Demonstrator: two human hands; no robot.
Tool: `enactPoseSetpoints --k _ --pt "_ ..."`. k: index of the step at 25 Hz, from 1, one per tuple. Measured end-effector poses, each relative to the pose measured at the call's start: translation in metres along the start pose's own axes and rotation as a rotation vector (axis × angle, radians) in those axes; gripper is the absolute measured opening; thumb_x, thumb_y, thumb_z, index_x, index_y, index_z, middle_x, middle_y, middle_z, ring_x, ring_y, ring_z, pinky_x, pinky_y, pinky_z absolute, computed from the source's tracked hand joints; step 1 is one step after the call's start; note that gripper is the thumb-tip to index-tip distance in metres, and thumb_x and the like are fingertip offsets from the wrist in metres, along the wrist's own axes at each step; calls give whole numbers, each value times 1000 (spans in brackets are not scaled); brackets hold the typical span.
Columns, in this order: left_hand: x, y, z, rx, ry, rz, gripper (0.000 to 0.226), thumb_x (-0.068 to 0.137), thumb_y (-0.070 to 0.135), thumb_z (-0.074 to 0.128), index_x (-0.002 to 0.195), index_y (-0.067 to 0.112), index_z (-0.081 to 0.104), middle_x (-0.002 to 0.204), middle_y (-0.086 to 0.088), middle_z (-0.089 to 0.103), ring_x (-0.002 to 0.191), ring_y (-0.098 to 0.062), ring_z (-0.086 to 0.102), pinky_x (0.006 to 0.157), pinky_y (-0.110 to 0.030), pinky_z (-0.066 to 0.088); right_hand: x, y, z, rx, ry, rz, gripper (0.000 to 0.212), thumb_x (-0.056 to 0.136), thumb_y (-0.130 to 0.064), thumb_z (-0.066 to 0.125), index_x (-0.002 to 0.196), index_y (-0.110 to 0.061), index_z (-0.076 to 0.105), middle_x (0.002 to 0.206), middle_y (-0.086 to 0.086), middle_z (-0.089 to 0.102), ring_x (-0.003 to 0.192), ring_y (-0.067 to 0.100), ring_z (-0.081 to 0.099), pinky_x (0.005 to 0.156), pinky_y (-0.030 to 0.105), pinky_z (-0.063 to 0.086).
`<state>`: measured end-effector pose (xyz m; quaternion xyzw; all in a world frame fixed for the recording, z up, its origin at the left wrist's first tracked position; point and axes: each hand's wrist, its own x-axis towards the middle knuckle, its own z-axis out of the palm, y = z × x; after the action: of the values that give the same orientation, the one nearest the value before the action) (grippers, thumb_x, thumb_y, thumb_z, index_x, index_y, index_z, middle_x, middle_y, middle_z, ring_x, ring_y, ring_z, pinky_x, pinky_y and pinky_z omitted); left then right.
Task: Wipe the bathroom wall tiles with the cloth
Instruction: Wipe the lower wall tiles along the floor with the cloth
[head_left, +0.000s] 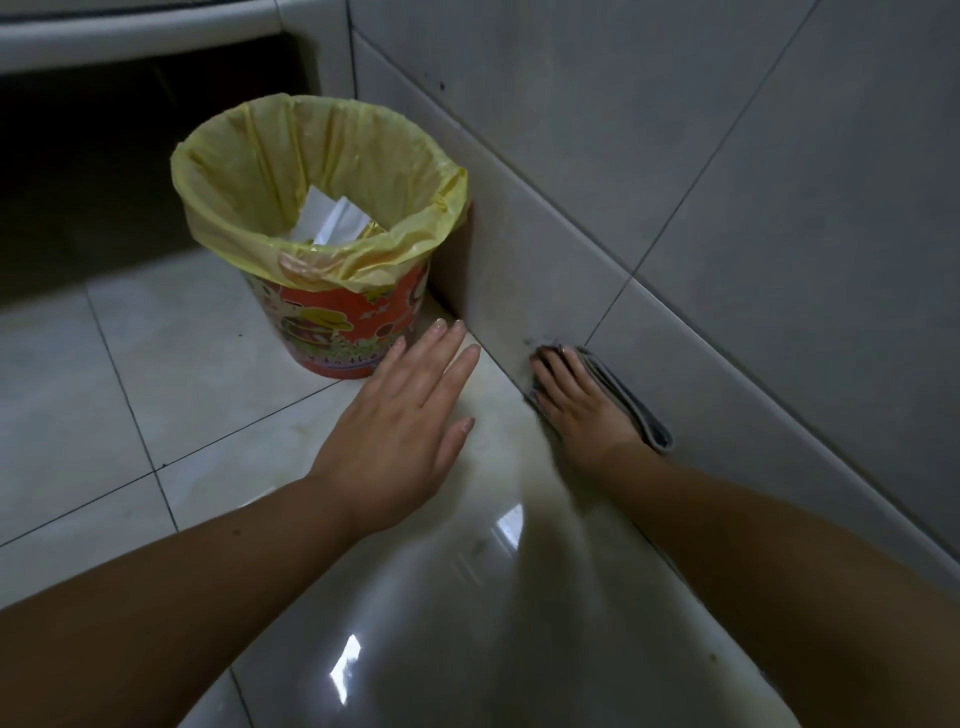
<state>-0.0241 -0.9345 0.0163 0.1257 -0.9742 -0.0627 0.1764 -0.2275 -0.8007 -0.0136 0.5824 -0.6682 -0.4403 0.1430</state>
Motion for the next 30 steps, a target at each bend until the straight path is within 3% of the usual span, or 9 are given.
enactPoseSetpoints --k 5,8,11,14,19,21,24,28,30 --pt "-8 14 -5 19 -7 40 61 99 38 32 152 7 31 161 -12 26 151 -24 18 121 -42 15 -66 -28 29 45 -109 -125 65 101 -26 25 151 2 -8 154 29 -20 142 45 -21 105 53 -26" --pt "-7 28 -11 18 -1 42 61 99 38 32 152 8 32 161 -12 25 151 -24 18 122 -41 14 -101 -18 34 70 -34 -127 59 99 -18 18 151 2 -1 157 28 -11 142 42 -20 106 51 -32" --pt "-3 48 -16 -20 11 41 61 99 39 31 153 9 31 161 -12 25 151 -23 17 122 -41 13 -127 6 24 188 116 39 61 83 -12 23 136 2 50 146 27 39 141 42 27 119 47 -11" --pt "-3 55 -19 -34 29 46 61 100 39 32 153 9 30 161 -12 25 151 -23 17 122 -40 12 -137 37 2 219 244 177 61 78 -11 27 128 -1 60 140 25 48 130 44 45 117 47 4" --pt "-7 41 -18 -18 26 47 61 99 38 32 153 8 31 162 -12 24 151 -24 17 122 -42 14 -76 49 -20 26 283 223 60 82 -14 25 133 -4 56 146 24 42 136 45 36 117 51 -12" --pt "-13 33 -13 2 10 46 62 100 39 31 153 8 30 162 -12 23 151 -24 16 122 -43 16 -49 26 -7 -41 257 131 60 91 -17 22 149 -6 31 157 25 16 145 46 12 109 56 -28" --pt "-21 26 -9 39 -5 86 61 100 39 31 152 7 32 161 -13 25 151 -26 18 121 -45 18 -48 -4 14 -17 -15 2 60 101 -28 19 153 -7 -3 157 26 -13 144 46 -15 103 58 -25" --pt "-22 34 -10 29 -15 96 61 100 39 32 152 6 33 160 -14 27 150 -27 20 121 -44 16 -97 -26 38 49 -103 -120 59 101 -23 18 152 -4 -5 157 26 -15 144 43 -18 104 53 -27" --pt "-17 49 -12 16 -5 110 61 100 39 32 152 6 33 160 -14 26 150 -27 20 121 -42 15 -138 -28 57 65 -61 -133 58 98 -16 17 152 -1 5 158 26 -6 144 42 -14 105 52 -32"
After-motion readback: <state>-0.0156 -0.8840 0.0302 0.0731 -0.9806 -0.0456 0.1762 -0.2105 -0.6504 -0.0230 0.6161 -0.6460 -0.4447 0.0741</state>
